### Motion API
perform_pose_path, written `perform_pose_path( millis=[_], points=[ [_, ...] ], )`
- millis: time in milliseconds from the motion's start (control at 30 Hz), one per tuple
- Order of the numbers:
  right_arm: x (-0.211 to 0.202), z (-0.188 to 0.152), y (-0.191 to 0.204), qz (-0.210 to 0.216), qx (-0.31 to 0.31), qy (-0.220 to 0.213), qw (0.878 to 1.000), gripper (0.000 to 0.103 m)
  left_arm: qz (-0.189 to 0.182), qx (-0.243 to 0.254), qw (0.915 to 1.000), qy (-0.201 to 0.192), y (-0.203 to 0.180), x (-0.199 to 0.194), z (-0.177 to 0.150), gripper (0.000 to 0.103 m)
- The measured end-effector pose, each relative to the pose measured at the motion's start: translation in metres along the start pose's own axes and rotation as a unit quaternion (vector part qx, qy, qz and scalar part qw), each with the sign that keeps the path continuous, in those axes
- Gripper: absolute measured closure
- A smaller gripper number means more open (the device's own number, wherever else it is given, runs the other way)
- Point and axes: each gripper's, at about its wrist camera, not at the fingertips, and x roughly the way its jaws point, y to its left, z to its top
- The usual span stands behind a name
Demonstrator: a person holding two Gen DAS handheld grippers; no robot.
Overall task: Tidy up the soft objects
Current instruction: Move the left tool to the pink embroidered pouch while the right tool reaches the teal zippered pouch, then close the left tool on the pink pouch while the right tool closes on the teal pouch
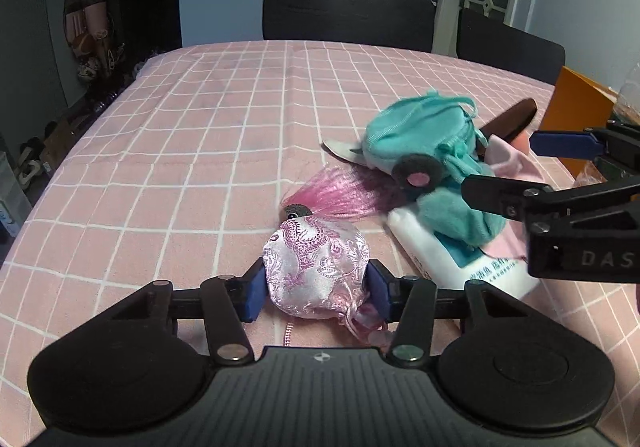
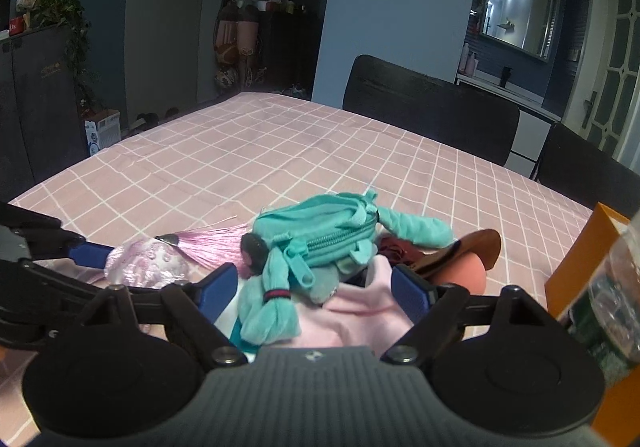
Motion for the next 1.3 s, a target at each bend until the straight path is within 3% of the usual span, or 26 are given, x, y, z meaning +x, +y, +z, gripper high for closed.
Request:
perform_pose_path(
  millis=[267, 533, 733, 767, 900, 967, 1033, 1300],
  points=[
    [0.035, 0.018, -0.004, -0.016, 0.010, 0.021, 1.000, 0.006, 0.023, 0.003, 0.9996, -0.018, 0.006, -0.004, 0.021, 0.045],
    [0.054, 0.024, -0.003, 0.011, 0.017, 0.039, 0.999, 0.007, 0.053, 0.001, 0.9984, -0.018, 0.013, 0.003, 0.027, 0.045],
    [0.053, 0.022, -0.003, 0.030, 0.012, 0.043, 0.999, 0.020, 0.065, -0.006, 0.9978, -0.015, 0.020, 0.001, 0.024, 0.045],
    [0.053, 0.021, -0.001, 0.038, 0.010, 0.045, 0.998, 0.028, 0.066, -0.006, 0.9977, -0.015, 0.020, 0.001, 0.024, 0.045],
    [0.049, 0.021, 0.001, 0.046, 0.013, 0.042, 0.998, 0.042, 0.067, -0.005, 0.9976, -0.016, 0.020, -0.001, 0.024, 0.045],
    [0.045, 0.021, -0.004, 0.056, 0.024, 0.039, 0.997, 0.062, 0.067, -0.005, 0.9976, -0.015, 0.020, -0.002, 0.024, 0.045],
    [0.040, 0.021, -0.006, 0.059, 0.025, 0.037, 0.997, 0.069, 0.066, -0.006, 0.9977, -0.016, 0.019, -0.003, 0.024, 0.045],
    [0.010, 0.027, -0.008, 0.078, 0.026, 0.003, 0.997, 0.078, 0.058, -0.003, 0.9979, -0.029, 0.015, -0.013, 0.025, 0.045]
  ],
)
